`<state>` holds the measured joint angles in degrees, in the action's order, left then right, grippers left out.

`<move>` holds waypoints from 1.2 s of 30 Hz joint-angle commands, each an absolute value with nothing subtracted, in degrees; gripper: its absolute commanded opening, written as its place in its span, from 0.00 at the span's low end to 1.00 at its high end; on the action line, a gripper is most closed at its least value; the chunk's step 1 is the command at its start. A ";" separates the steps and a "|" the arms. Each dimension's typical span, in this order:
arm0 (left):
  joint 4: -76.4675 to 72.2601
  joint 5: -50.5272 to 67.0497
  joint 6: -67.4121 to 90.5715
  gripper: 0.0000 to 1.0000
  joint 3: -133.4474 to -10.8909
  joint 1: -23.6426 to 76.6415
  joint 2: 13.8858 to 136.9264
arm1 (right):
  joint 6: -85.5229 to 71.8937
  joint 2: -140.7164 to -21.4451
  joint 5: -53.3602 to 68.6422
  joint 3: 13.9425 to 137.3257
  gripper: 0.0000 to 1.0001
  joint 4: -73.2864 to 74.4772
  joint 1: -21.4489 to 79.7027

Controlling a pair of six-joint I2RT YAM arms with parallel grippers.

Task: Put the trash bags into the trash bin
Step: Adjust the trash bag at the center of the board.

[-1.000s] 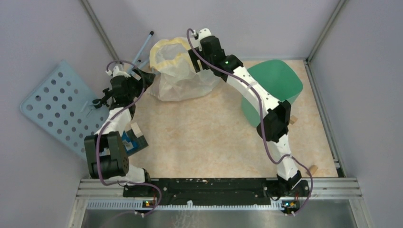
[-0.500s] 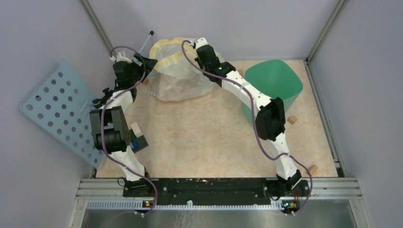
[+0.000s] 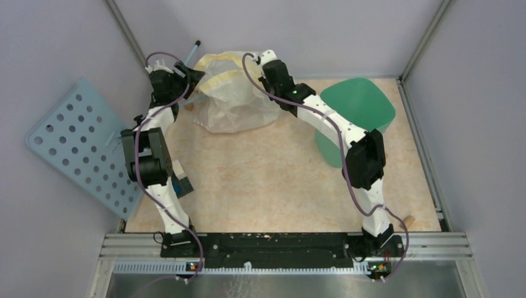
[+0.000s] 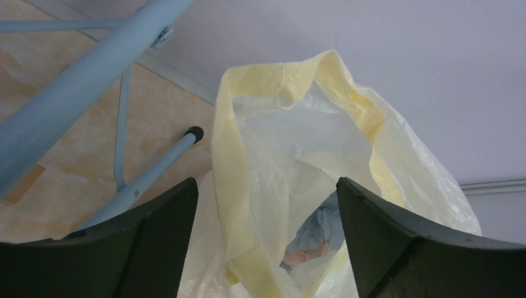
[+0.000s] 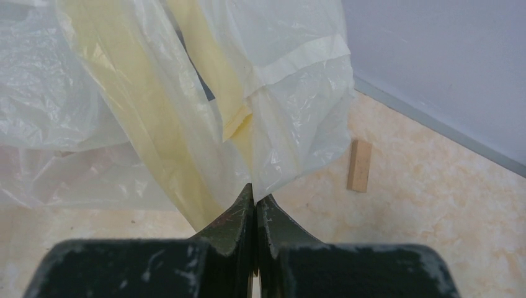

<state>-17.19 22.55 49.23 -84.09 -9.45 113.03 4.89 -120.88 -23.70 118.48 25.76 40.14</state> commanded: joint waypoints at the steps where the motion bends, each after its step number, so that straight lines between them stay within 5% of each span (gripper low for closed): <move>1: -16.44 25.13 49.95 0.72 -86.82 -9.40 115.20 | 3.93 -115.98 -23.96 117.18 0.00 23.25 40.78; 3: -16.08 25.90 49.56 0.52 -87.35 -9.45 115.57 | 3.67 -115.06 -24.18 116.17 0.00 22.96 40.76; 6: -15.59 25.79 48.24 0.02 -87.29 -9.57 113.73 | 2.81 -113.47 -24.91 114.87 0.00 23.02 40.78; 7: -14.95 25.05 47.48 0.00 -87.16 -9.51 112.36 | 2.47 -112.60 -25.33 114.24 0.00 23.09 40.77; 16: -7.53 19.40 35.09 0.00 -83.89 -7.19 95.64 | -3.83 -104.74 -30.54 105.66 0.00 24.81 39.67; 24: -7.98 11.02 30.38 0.00 -58.54 -0.29 73.17 | -12.65 -94.51 -30.79 86.97 0.04 22.03 38.38; 32: -1.81 7.48 28.91 0.00 -37.73 6.19 52.31 | -14.81 -91.33 -27.81 82.64 0.05 21.98 33.70; 33: -1.12 7.58 29.07 0.00 -35.42 6.68 50.37 | -14.58 -91.36 -27.47 82.87 0.09 21.93 33.40; 36: -0.46 8.12 29.18 0.00 -29.35 7.85 46.00 | -11.14 -91.25 -21.79 83.84 0.44 21.26 33.37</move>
<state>-1.50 9.10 30.02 -34.94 6.63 50.72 -13.21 -94.78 -27.79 82.13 23.79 33.74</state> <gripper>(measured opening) 0.004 0.297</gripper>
